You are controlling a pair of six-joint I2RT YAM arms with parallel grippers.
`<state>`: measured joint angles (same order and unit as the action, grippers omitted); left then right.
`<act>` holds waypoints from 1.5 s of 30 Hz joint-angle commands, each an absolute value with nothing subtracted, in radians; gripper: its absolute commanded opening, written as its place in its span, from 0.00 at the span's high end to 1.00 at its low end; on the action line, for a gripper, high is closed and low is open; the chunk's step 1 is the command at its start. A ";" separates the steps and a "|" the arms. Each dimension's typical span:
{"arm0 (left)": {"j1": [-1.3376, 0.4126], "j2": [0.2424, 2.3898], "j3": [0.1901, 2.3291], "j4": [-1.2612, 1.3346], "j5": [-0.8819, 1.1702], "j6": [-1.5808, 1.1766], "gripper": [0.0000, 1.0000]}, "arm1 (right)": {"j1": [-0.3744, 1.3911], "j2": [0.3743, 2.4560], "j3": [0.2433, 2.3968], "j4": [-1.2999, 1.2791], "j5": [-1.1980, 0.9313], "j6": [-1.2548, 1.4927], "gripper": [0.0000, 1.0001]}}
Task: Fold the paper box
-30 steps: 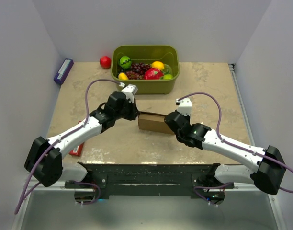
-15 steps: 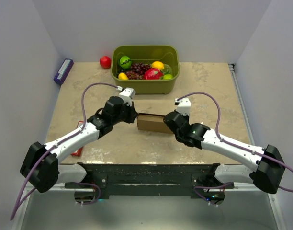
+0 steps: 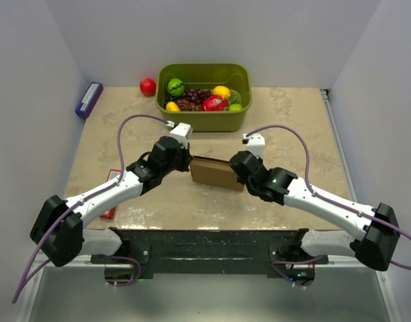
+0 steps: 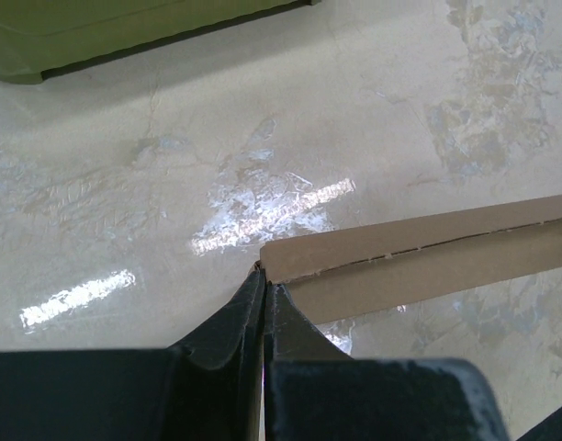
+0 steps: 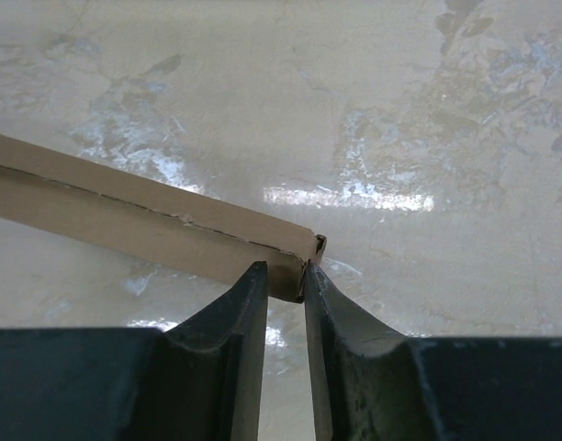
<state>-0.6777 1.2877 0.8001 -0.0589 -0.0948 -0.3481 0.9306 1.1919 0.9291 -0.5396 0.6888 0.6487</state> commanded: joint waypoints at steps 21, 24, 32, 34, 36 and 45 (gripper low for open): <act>-0.833 1.387 0.839 -0.256 -0.198 -0.359 1.00 | 0.940 1.089 0.919 -0.427 0.795 0.716 0.58; -0.847 1.402 0.851 -0.265 -0.207 -0.362 1.00 | 0.940 1.091 0.882 -0.399 0.795 0.732 0.60; -0.865 1.425 0.870 -0.279 -0.219 -0.373 1.00 | 0.959 1.077 0.821 -0.397 0.818 0.801 0.67; -0.870 1.431 0.876 -0.281 -0.218 -0.376 1.00 | 0.963 1.072 0.801 -0.405 0.834 0.831 0.69; -0.873 1.439 0.884 -0.285 -0.218 -0.377 1.00 | 0.977 1.069 0.773 -0.402 0.857 0.851 0.71; -0.896 1.450 0.908 -0.291 -0.206 -0.383 0.90 | 0.997 1.112 0.742 -0.416 0.885 0.917 0.74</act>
<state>-0.8700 1.3991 0.9207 -0.1257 -0.2592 -0.3592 0.9844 1.0828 0.7605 -0.3954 0.8326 0.8524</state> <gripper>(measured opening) 0.054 0.265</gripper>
